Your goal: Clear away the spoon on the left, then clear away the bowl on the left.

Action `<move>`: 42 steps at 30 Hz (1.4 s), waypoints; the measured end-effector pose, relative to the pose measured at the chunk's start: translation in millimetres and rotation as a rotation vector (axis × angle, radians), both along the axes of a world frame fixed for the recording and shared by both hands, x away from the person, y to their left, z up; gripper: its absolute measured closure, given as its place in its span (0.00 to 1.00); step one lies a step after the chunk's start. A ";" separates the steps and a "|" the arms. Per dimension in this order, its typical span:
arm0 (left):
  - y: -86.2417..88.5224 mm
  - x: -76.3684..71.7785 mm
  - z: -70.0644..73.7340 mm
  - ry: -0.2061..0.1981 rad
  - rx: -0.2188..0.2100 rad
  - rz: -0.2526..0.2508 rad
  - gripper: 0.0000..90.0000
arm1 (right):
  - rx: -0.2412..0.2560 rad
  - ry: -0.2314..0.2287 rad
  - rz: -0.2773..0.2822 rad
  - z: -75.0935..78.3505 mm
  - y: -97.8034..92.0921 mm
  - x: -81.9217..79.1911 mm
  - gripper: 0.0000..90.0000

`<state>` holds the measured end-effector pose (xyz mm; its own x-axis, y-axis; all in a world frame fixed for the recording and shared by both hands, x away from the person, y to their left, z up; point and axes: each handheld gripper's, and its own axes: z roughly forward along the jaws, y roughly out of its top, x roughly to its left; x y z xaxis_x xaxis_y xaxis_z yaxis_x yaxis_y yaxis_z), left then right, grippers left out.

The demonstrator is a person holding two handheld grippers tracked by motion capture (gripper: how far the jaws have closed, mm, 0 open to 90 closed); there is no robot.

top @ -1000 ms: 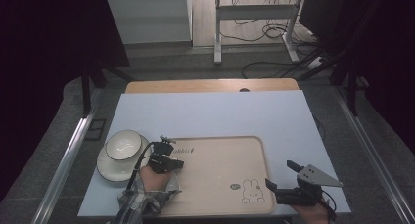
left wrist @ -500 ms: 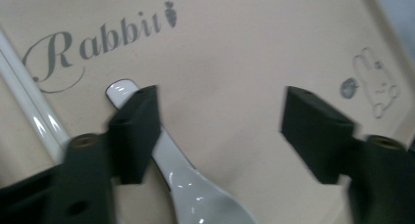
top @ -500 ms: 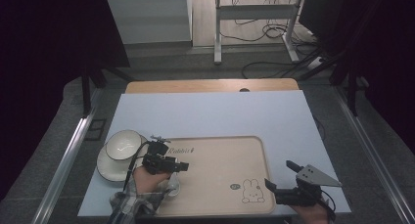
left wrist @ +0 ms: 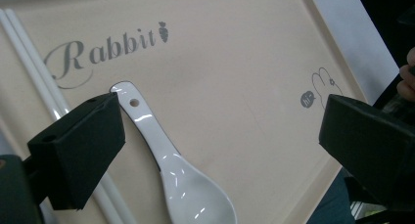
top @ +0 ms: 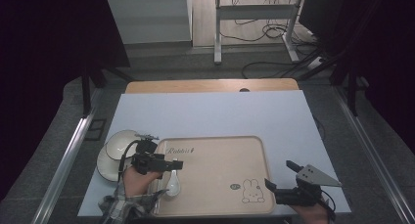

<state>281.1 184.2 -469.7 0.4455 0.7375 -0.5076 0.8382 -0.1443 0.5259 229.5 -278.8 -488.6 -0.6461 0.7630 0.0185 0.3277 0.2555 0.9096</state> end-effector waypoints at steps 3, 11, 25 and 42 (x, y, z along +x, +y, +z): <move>3.0 -3.6 2.9 -0.012 0.003 -0.006 0.04 | 0.001 -0.001 -0.001 0.1 0.1 -0.1 0.02; 7.7 -9.6 3.5 -0.020 -0.003 -0.010 0.03 | 0.001 0.001 -0.003 -0.3 0.5 -0.8 0.02; 18.9 -21.8 18.9 -0.056 -0.019 -0.008 0.04 | -0.001 0.001 -0.005 -0.5 0.6 -0.3 0.02; 82.9 -27.7 16.8 -0.046 -0.033 0.140 0.04 | -0.001 0.001 -0.010 -1.0 0.0 0.5 0.02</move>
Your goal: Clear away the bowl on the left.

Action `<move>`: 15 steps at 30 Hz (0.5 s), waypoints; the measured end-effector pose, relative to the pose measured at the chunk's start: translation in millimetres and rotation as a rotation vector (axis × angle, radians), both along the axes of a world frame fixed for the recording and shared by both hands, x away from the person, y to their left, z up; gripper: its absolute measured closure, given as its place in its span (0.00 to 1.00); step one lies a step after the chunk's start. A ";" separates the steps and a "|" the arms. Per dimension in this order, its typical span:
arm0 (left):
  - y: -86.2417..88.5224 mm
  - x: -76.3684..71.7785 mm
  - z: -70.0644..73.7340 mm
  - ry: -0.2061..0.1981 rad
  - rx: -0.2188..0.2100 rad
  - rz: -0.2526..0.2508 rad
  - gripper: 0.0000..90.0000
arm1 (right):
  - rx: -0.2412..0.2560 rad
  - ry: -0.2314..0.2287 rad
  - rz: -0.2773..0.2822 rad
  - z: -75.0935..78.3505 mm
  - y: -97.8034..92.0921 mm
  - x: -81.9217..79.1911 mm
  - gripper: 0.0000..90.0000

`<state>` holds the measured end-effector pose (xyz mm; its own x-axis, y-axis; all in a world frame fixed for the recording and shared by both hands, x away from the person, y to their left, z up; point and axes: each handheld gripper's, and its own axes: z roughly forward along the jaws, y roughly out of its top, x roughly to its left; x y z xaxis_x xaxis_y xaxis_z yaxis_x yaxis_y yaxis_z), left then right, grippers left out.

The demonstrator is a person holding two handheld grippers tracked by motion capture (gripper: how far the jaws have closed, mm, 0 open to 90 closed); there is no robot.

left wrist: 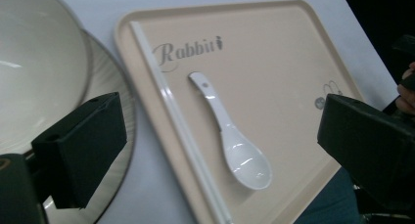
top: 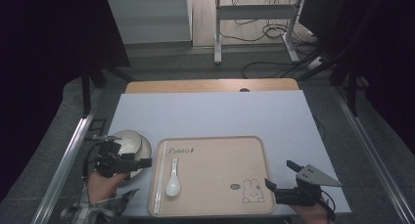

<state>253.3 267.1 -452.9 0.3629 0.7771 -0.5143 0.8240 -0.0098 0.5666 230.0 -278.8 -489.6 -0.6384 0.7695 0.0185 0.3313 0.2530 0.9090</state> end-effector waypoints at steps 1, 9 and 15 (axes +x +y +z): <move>4.0 -0.6 0.0 0.000 -0.004 0.007 0.04 | 0.000 0.002 0.000 -0.2 0.1 0.0 0.02; 39.6 -4.4 1.3 0.003 -0.028 0.088 0.05 | -0.002 0.004 -0.003 -0.8 0.2 0.7 0.02; 67.4 -3.5 -2.0 0.017 -0.056 0.180 0.05 | -0.003 0.005 -0.003 -1.0 0.1 1.0 0.02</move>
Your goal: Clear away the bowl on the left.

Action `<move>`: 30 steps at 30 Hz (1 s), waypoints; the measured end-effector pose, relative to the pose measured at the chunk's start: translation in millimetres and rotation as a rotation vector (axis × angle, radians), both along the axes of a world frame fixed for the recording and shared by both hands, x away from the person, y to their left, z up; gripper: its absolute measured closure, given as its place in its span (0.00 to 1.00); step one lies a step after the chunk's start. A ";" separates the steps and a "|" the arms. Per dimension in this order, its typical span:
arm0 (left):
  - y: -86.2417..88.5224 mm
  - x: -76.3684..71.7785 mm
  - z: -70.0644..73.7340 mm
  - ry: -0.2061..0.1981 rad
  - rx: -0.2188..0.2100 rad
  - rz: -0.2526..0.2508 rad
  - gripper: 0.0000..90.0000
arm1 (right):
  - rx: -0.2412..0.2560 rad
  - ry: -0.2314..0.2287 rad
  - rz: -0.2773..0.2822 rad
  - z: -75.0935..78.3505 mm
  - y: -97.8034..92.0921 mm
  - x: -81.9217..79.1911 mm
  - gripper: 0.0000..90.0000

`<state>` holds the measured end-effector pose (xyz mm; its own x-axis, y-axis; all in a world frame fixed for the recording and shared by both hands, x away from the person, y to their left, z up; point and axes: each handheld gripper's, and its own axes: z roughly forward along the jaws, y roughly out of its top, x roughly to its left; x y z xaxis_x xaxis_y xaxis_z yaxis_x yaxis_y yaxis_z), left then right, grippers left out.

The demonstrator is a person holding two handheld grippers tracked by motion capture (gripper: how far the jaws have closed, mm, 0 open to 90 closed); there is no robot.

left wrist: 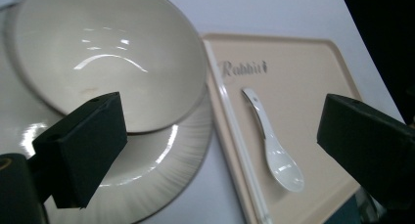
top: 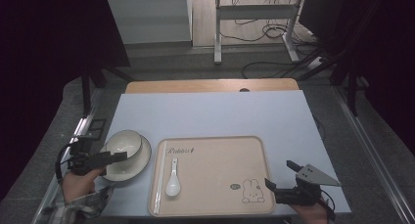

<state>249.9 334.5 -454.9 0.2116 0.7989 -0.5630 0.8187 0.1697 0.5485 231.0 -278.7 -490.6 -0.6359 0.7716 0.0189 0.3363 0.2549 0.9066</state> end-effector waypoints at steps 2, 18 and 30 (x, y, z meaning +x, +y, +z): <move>7.5 1.5 -3.5 0.008 -0.002 0.026 0.05 | -0.001 -0.001 -0.001 0.0 0.0 -0.2 0.02; 34.5 48.3 -49.7 0.190 -0.096 0.123 0.14 | -0.003 -0.002 -0.003 0.1 -1.2 -0.2 0.02; 26.4 74.2 -66.1 0.367 -0.019 0.204 0.59 | -0.005 -0.003 -0.003 0.0 -3.0 0.8 0.02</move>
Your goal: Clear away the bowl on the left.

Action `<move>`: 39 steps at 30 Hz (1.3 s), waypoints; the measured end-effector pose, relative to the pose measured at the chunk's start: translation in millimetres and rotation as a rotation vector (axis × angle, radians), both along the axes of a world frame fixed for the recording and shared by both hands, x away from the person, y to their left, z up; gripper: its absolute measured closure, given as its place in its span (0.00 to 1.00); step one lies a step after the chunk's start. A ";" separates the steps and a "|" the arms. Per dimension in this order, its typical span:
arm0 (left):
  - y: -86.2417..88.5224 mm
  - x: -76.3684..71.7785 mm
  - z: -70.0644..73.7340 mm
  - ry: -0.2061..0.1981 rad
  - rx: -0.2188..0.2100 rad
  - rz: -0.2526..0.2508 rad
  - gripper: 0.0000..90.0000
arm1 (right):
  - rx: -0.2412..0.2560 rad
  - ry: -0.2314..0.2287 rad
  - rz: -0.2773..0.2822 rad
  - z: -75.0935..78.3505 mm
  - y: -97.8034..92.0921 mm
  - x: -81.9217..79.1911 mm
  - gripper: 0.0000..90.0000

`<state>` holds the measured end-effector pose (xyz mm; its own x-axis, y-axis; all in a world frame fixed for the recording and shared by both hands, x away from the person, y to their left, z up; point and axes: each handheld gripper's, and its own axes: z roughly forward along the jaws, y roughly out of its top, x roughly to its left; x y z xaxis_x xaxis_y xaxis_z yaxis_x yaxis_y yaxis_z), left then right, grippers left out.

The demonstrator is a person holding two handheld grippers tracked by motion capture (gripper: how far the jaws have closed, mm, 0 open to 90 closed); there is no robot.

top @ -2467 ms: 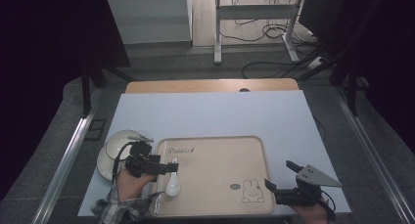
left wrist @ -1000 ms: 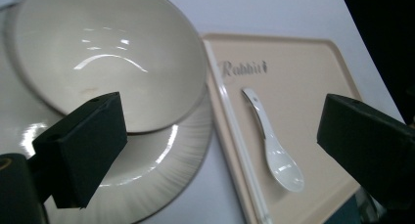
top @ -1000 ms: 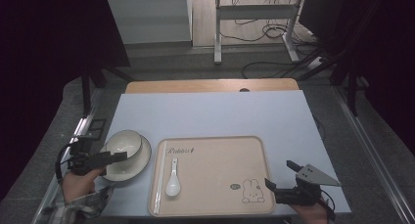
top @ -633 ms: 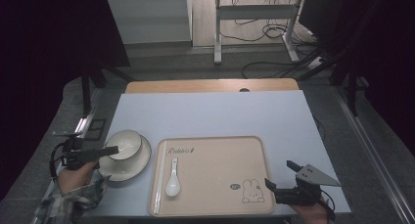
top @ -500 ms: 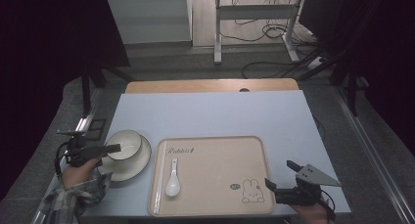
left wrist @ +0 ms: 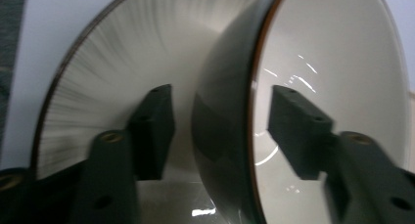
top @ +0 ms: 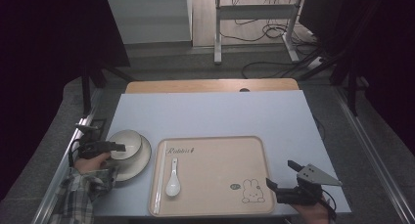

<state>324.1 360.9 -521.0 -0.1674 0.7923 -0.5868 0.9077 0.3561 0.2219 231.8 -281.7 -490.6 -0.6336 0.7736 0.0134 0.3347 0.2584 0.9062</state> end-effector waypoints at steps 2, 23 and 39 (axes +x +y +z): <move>-1.9 1.4 0.3 0.010 0.003 0.014 0.66 | -0.001 0.001 0.003 0.0 0.0 0.1 0.02; -2.6 -7.9 6.3 -0.045 -0.003 0.082 0.87 | -0.007 -0.002 0.001 -0.1 1.1 0.4 0.02; -48.5 -13.0 53.9 -0.125 -0.019 -0.017 0.87 | 0.027 -0.001 -0.016 2.9 -4.3 -0.6 0.02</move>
